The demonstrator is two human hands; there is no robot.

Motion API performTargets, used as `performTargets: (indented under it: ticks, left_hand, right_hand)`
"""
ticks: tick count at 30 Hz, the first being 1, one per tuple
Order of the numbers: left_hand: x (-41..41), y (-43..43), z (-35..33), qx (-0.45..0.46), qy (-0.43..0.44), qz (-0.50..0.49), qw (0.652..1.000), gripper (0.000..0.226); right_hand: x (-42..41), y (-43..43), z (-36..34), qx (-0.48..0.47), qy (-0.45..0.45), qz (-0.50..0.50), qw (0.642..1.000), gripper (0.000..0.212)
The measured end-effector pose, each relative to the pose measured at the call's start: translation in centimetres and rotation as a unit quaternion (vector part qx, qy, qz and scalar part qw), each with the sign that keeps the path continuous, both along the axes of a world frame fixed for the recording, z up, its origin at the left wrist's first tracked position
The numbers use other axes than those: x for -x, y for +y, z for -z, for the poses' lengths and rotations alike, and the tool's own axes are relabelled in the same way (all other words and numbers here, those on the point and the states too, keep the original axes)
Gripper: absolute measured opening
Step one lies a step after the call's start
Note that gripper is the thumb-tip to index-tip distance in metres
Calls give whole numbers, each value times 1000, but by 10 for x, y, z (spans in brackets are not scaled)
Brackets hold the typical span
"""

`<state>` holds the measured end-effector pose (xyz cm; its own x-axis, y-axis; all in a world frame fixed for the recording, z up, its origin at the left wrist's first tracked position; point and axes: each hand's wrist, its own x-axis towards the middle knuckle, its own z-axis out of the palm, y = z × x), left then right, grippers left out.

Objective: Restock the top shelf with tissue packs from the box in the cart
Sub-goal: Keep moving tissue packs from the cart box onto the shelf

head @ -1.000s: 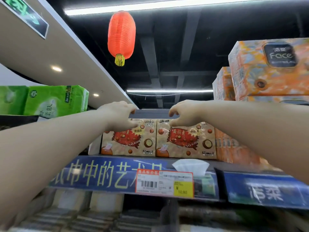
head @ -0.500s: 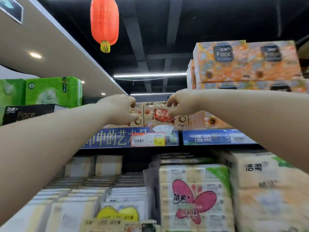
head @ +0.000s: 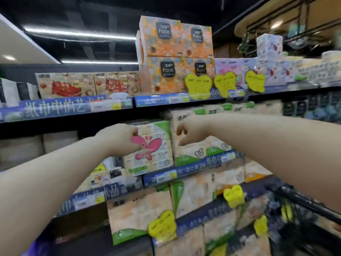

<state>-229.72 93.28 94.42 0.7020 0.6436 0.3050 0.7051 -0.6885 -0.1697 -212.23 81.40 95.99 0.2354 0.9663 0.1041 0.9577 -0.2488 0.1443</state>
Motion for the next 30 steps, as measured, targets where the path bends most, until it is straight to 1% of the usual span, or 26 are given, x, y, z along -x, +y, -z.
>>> performTargets:
  ticks: [4,9,14,17,21,26,30]
  left_hand:
    - [-43,-45,17,13,2,65,998,50]
    - [-111,-113,31,28,11,145,989,52]
    - [-198,-208,51,33,29,234,971,52]
    - [-254,-274,64,44,51,282,957,53]
    - [-322,-358,76,77,89,307,944,51]
    - [-395,-463,104,75,97,339,933,54]
    - [-440,-514,128,92,121,360,920,51]
  right_hand:
    - [-24,-67,18,19,31,62,997,54]
    - [-64,-159,34,19,33,136,990,53]
    - [-120,-277,48,31,29,210,977,53]
    - [-160,-355,55,49,50,254,965,52]
    - [-213,-456,68,72,72,309,946,51]
    - [-271,-561,92,78,89,352,929,51]
    - [-304,-609,111,80,98,363,923,52]
